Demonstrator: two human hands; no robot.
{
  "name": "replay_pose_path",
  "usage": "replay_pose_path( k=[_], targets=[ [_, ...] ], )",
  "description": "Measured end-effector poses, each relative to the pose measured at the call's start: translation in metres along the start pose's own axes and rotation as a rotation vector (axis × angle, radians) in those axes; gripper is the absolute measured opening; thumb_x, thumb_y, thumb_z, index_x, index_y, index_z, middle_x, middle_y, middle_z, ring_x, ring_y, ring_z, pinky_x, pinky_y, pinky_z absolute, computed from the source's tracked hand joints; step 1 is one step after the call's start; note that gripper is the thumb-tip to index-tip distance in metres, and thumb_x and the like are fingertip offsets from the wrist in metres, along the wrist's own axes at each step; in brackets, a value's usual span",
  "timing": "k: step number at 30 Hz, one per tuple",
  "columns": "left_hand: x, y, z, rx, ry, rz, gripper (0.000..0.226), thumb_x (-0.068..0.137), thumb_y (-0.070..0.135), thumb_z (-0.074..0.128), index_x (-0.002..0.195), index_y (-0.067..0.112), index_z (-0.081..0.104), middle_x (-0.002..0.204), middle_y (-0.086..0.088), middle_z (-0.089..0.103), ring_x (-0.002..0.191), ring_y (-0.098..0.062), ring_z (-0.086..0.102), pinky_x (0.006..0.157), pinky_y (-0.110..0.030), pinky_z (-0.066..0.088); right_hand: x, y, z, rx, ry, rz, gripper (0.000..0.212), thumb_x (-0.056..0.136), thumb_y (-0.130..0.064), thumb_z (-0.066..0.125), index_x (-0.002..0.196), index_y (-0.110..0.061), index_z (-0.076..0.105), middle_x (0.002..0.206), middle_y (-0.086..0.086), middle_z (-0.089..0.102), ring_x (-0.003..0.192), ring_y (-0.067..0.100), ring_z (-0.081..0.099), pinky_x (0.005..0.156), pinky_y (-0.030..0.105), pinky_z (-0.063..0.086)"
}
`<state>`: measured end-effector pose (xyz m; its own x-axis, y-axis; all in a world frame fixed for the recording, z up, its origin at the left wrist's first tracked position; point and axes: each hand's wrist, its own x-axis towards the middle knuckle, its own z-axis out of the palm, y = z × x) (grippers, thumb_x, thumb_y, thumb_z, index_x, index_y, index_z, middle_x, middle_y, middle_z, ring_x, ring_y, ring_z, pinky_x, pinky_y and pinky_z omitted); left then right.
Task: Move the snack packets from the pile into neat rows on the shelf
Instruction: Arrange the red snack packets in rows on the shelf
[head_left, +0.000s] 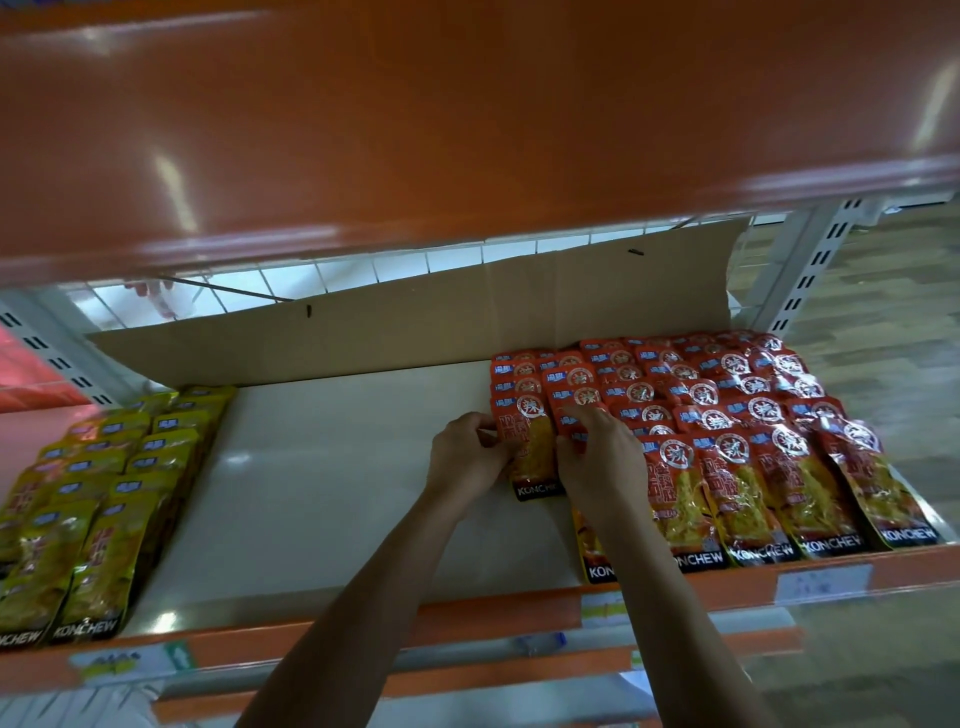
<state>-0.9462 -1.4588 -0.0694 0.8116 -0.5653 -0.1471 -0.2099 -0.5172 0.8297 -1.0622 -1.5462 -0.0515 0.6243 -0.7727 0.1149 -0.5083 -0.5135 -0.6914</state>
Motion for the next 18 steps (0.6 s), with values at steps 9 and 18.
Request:
replay_pose_path(
  k=[9,18],
  targets=[
    [-0.001,0.001,0.003,0.139,0.069,0.009,0.041,0.085,0.037,0.07,0.117,0.016,0.06,0.109,-0.001,0.069,0.096,-0.012,0.065,0.074,-0.02,0.046,-0.002,-0.003,0.002,-0.034,-0.011,-0.027,0.038,0.092,-0.02,0.058,0.13,-0.015,0.055,0.126,0.002,0.057,0.118,0.019,0.05,0.092,0.027,0.038],
    [-0.011,-0.004,-0.016,0.239,0.091,0.113,0.043,0.093,0.038,0.059,0.129,0.015,0.057,0.117,-0.002,0.066,0.104,-0.014,0.062,0.083,-0.017,0.041,-0.015,-0.025,0.019,-0.069,-0.026,-0.115,0.035,0.091,-0.013,0.057,0.126,-0.012,0.057,0.123,0.004,0.059,0.115,0.022,0.051,0.087,0.025,0.036]
  ],
)
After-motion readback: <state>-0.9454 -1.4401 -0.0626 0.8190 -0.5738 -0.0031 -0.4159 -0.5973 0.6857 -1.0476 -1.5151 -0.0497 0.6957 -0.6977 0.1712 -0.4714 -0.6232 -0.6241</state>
